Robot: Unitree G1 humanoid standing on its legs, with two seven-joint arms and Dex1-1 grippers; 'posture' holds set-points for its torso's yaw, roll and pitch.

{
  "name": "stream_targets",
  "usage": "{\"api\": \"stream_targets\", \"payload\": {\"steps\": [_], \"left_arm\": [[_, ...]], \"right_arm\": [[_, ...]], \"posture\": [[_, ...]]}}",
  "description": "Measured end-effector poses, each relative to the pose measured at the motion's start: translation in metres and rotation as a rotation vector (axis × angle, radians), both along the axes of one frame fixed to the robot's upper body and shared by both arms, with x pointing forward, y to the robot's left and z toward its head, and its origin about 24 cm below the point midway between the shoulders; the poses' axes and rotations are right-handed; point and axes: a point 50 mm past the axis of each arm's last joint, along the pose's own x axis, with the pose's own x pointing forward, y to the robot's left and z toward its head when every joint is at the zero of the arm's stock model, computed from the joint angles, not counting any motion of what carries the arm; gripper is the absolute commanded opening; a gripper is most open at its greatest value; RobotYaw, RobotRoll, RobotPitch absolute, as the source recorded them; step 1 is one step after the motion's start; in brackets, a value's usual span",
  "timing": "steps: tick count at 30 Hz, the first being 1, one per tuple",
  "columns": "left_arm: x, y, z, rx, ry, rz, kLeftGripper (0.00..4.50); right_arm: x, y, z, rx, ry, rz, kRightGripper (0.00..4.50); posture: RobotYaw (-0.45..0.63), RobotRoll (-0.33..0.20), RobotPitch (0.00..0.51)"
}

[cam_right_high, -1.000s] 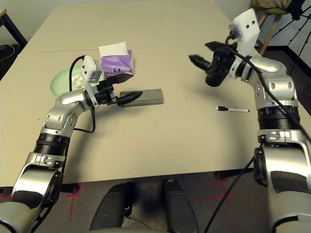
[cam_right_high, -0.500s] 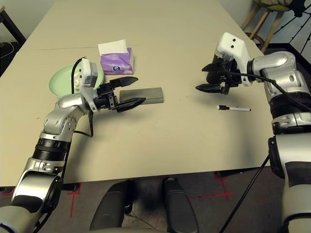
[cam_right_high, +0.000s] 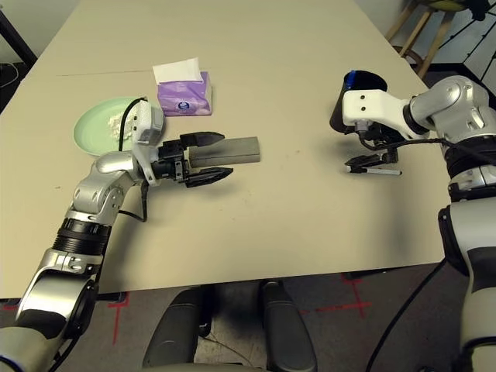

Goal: Organize and tidy the items on the table.

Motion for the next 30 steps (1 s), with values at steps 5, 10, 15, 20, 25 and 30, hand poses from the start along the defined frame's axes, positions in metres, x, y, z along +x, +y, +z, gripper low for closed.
{"api": "stream_targets", "payload": {"steps": [5, 10, 15, 20, 25, 30], "left_arm": [[0.001, 0.001, 0.001, -0.007, -0.002, 0.026, 4.50], [0.002, 0.005, 0.003, -0.010, -0.010, 0.050, 4.50], [0.001, 0.007, 0.007, -0.011, -0.023, 0.065, 4.50], [0.001, 0.008, 0.003, -0.010, -0.006, 0.077, 4.50], [0.001, 0.007, 0.004, -0.017, -0.007, 0.085, 4.50], [0.001, 0.005, 0.004, -0.026, -0.008, 0.090, 4.50]], "right_arm": [[-0.001, -0.002, -0.007, -0.039, 0.056, 0.003, 4.44], [-0.003, -0.004, -0.012, -0.064, 0.111, -0.004, 4.44], [-0.003, -0.006, -0.012, -0.056, 0.144, -0.046, 4.44], [-0.003, -0.007, -0.009, -0.048, 0.175, -0.088, 4.44], [-0.001, -0.004, -0.005, -0.068, 0.191, -0.099, 4.44], [-0.001, -0.003, -0.006, -0.119, 0.212, -0.094, 4.44]], "posture": [[0.14, 0.000, 0.241], [0.15, 0.000, 0.247], [0.16, 0.000, 0.253], [0.16, 0.000, 0.254], [0.16, 0.000, 0.256], [0.17, 0.000, 0.262]]}}
